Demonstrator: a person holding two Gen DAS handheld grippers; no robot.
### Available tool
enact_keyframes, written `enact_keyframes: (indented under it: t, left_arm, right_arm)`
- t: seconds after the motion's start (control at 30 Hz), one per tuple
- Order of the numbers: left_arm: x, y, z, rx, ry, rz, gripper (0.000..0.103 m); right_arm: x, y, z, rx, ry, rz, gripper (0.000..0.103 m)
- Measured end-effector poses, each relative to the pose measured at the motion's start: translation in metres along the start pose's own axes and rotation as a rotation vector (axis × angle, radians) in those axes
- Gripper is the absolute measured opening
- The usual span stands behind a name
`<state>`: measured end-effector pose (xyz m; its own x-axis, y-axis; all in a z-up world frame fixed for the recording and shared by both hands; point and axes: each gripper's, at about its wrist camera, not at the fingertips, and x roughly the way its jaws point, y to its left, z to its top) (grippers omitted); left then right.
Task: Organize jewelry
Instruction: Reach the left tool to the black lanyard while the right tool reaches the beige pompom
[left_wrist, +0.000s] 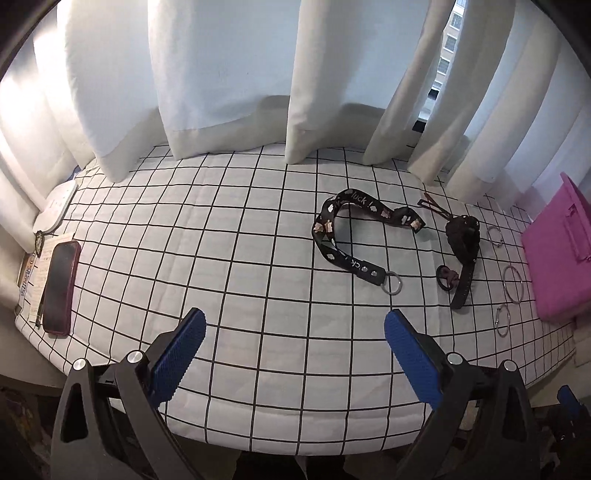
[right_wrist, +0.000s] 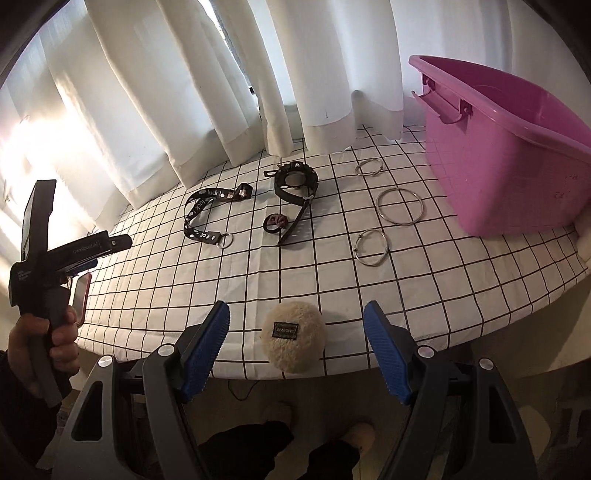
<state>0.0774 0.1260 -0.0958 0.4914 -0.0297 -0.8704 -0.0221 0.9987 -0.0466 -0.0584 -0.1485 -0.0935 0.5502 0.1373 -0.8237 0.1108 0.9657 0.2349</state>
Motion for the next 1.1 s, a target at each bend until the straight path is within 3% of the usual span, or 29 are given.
enact_keyframes:
  t: [0.33,0.5,0.73,1.1]
  left_arm:
    - [0.068,0.001,0.046,0.212,0.009,-0.073,0.096]
    - [0.105,-0.009,0.054,0.265,0.043,-0.101,0.096]
    - [0.138,-0.024,0.062,0.316,0.052,-0.109,0.096]
    - [0.153,-0.037,0.069,0.370,0.038,-0.122,0.096]
  right_arm:
    - [0.040,0.027,-0.016,0.177,-0.024,-0.161,0.072]
    - [0.062,0.030,-0.022,0.243,-0.018,-0.180,0.072]
    - [0.087,0.028,-0.034,0.263,-0.020,-0.213,0.072]
    - [0.101,0.028,-0.037,0.247,-0.044,-0.255,0.072]
